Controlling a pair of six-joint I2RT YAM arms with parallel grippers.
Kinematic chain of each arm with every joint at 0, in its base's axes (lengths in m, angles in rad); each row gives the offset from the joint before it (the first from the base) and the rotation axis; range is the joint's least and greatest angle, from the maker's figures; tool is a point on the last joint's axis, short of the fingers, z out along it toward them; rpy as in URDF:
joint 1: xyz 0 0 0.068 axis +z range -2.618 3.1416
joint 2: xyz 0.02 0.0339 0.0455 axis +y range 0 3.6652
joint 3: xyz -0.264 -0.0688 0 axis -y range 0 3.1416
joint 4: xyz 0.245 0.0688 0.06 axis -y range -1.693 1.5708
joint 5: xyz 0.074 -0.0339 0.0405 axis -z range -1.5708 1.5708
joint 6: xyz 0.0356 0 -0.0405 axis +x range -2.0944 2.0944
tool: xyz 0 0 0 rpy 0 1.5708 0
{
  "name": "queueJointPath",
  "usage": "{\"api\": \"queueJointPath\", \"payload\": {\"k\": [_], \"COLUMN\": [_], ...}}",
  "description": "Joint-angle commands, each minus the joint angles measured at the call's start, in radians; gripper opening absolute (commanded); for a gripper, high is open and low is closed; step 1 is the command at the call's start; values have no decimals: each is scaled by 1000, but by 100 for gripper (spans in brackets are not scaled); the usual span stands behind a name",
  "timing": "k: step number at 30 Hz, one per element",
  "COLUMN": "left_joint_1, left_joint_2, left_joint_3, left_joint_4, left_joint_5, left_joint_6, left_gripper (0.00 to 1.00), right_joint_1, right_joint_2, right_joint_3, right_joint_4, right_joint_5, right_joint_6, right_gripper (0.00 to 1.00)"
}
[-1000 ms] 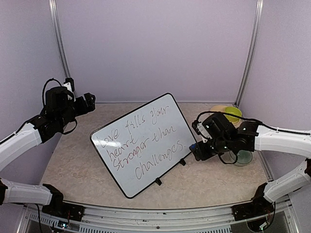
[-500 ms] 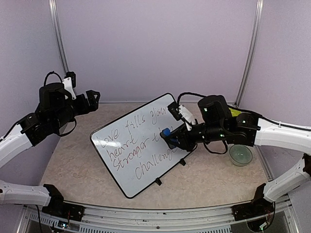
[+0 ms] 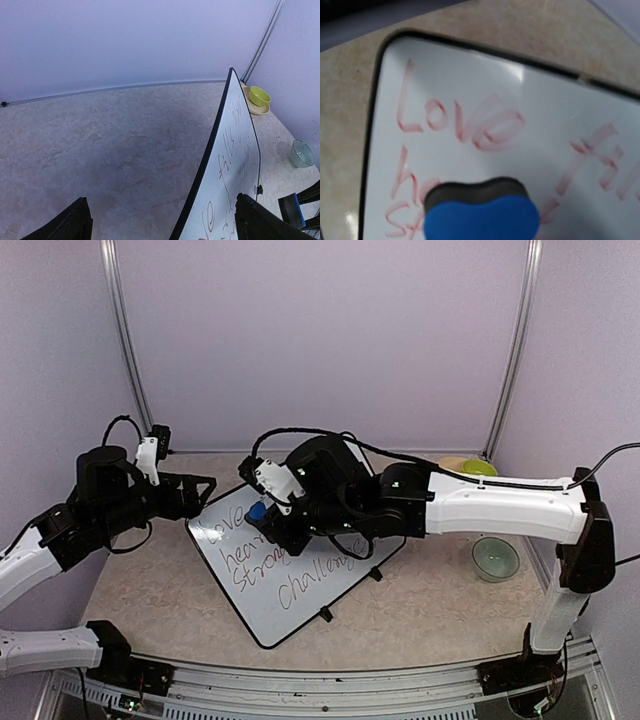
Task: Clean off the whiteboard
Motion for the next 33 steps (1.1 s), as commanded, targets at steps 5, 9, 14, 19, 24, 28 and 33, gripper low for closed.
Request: {"api": "queueJointPath", "payload": {"k": [5, 9, 14, 19, 24, 28, 33], "left_joint_1": [48, 113, 146, 152, 153, 156, 185], "left_joint_2": [-40, -10, 34, 43, 41, 37, 12], "left_joint_3": [-71, -80, -77, -83, -86, -87, -79], "left_joint_4": [30, 58, 75, 93, 101, 102, 79], "left_joint_5": [109, 224, 342, 437, 471, 463, 316], "left_joint_6": [-15, -35, -45, -44, -45, -52, -69], "left_gripper": [83, 76, 72, 63, 49, 53, 81], "right_joint_1": [118, 128, 128, 128, 130, 135, 140], "right_joint_2": [178, 198, 163, 157, 234, 304, 370], "right_joint_3": [227, 234, 182, 186, 314, 437, 529], "right_joint_4": [-151, -166, -142, -132, -228, -289, -306], "right_joint_5": [236, 254, 265, 273, 305, 321, 313], "right_joint_6": [-11, 28, 40, 30, 47, 63, 66], "right_gripper": [17, 17, 17, 18, 18, 18, 18]}}
